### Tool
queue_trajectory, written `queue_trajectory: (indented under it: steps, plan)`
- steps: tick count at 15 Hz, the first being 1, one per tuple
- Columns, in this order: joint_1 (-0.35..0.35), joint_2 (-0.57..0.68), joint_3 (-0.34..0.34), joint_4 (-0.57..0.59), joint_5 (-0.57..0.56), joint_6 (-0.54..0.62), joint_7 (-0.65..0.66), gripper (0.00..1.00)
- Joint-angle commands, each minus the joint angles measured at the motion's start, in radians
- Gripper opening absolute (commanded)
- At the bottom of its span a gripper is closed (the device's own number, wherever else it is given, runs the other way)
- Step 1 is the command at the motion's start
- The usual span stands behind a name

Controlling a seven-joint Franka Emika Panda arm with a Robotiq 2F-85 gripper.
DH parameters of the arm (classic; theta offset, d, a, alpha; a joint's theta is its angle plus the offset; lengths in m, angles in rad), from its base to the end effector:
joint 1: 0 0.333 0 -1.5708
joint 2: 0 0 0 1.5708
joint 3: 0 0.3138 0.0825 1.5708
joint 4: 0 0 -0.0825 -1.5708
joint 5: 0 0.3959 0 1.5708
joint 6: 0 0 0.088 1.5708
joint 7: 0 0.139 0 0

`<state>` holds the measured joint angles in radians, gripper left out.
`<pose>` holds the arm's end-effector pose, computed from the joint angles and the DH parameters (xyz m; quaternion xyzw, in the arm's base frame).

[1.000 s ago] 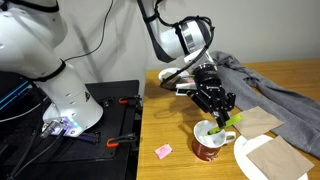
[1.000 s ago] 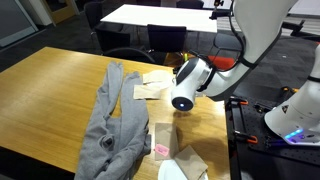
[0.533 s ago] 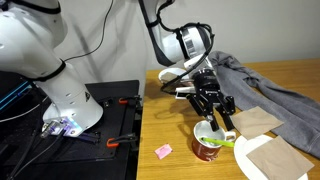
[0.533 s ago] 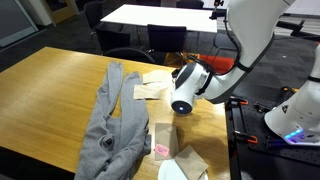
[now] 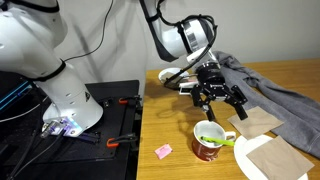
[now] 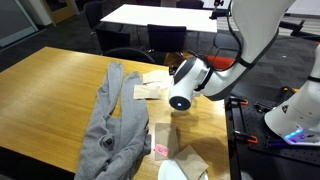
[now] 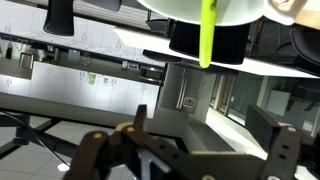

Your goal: Put the yellow pen inside the maroon mug

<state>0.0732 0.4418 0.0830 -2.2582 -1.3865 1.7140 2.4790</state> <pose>0.4897 -0.0446 0.1487 0.6254 -0.4790 0.3949 0.4728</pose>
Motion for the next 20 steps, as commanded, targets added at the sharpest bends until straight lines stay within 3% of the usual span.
queue_trajectory:
  steps: [1,11,20]
  plan:
    - [0.0,-0.118,0.009,-0.033,0.009,-0.008,-0.03,1.0]
    - [0.008,-0.357,0.015,-0.03,0.06,-0.019,-0.195,1.0]
    - [0.005,-0.353,0.009,-0.01,0.042,-0.007,-0.199,1.0]
